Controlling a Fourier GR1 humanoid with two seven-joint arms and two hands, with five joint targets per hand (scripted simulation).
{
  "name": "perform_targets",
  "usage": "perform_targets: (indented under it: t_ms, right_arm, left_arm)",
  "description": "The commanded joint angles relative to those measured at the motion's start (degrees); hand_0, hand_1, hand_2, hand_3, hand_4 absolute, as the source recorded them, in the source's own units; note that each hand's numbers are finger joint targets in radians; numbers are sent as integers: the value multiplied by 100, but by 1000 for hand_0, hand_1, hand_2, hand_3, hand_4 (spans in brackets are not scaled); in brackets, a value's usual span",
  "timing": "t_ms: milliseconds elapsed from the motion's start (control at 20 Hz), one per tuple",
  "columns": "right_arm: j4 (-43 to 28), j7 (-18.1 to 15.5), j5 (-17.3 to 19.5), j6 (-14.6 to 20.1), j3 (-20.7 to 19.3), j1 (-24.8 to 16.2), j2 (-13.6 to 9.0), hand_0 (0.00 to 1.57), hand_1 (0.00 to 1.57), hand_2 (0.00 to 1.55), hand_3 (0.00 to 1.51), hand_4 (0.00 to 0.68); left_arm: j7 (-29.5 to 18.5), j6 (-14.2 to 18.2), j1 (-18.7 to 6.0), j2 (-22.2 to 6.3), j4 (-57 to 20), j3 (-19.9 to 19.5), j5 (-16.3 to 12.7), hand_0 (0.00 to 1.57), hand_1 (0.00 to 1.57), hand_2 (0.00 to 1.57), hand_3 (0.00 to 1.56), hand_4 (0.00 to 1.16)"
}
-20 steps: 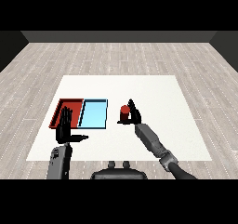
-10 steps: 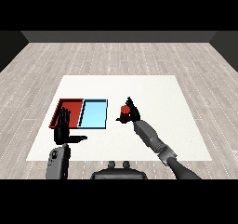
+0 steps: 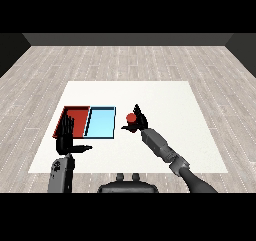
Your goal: Pick the red can and put it in the red box
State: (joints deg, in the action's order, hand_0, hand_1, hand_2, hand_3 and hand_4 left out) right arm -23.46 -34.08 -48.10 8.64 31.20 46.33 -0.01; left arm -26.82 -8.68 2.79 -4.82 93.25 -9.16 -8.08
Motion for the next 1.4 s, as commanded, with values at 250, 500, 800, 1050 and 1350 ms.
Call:
perform_targets:
  t_ms: [250, 500, 800, 1050, 1350]
  right_arm:
    - [804, 739, 69, 1512, 544, 592, 1, 1447, 1447, 1454, 1411, 534]
    - [803, 1205, 42, 1884, 951, 599, 1, 1477, 1477, 1456, 1412, 524]
    - [886, 1032, -138, 1811, 1019, 597, 0, 1512, 1512, 1471, 1400, 526]
    - [688, 539, -118, 2041, 1032, 720, 0, 1508, 1508, 1463, 1394, 540]
    - [497, 389, 286, 1769, 628, 775, -84, 1543, 1543, 1461, 1393, 577]
  left_arm:
    - [100, -95, 152, -78, 227, -45, -109, 0, 0, 0, 0, 0]
    - [95, 265, -34, 215, 131, 290, 323, 0, 0, 0, 0, 0]
    - [-19, 42, 49, 32, 17, -14, 9, 0, 0, 0, 0, 0]
    - [255, 204, -172, 146, 75, 185, 142, 0, 0, 0, 0, 0]
    - [-90, 46, 185, 164, 32, 364, 337, 0, 0, 0, 0, 0]
